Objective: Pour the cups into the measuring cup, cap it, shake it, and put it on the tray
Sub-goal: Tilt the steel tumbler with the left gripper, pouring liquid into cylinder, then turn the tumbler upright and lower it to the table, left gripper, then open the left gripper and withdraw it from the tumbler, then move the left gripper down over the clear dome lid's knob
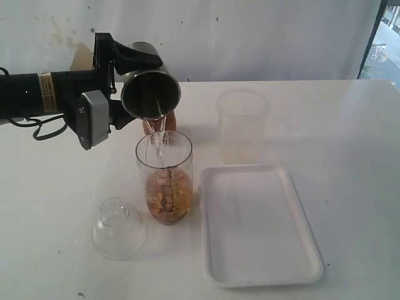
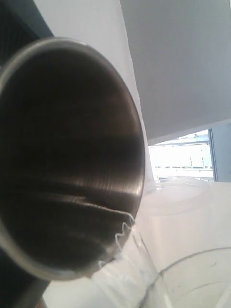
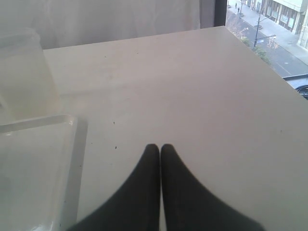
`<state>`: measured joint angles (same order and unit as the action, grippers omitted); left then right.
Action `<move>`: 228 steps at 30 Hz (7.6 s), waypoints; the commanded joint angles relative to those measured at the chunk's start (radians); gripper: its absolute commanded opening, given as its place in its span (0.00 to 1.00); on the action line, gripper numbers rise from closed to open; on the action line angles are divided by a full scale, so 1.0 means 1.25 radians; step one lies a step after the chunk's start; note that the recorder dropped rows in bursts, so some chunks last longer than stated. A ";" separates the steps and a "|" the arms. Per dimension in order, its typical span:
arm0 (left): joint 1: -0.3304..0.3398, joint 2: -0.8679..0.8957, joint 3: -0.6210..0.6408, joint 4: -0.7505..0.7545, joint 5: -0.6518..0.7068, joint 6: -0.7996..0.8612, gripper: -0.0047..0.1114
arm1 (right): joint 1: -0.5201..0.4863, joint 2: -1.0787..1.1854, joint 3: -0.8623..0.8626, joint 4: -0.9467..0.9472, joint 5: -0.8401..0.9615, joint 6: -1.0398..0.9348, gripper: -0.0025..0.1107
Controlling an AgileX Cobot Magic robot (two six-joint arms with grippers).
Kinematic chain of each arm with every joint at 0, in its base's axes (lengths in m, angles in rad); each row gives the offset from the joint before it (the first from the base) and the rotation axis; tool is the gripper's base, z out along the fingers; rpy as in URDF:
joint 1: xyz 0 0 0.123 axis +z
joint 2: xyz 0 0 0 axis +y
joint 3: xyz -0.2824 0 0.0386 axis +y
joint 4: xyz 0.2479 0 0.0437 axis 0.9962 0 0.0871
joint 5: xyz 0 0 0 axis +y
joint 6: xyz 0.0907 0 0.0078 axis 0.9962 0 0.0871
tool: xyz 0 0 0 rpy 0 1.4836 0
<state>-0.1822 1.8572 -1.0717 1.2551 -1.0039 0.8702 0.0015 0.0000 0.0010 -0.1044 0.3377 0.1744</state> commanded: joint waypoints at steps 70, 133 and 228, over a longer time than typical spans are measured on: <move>-0.002 -0.015 0.068 -0.253 -0.174 -0.661 0.04 | 0.000 0.000 -0.001 0.000 -0.001 0.004 0.02; 0.074 0.243 -0.008 -0.519 0.156 -0.984 0.85 | 0.000 0.000 -0.001 0.000 -0.001 0.004 0.02; -0.311 -0.179 0.047 -1.026 1.410 -0.513 0.64 | 0.000 0.000 -0.001 0.000 -0.001 0.019 0.02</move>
<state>-0.5672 1.6121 -1.0158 -0.1076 0.7703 0.2907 0.0015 0.0000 0.0010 -0.1044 0.3417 0.1967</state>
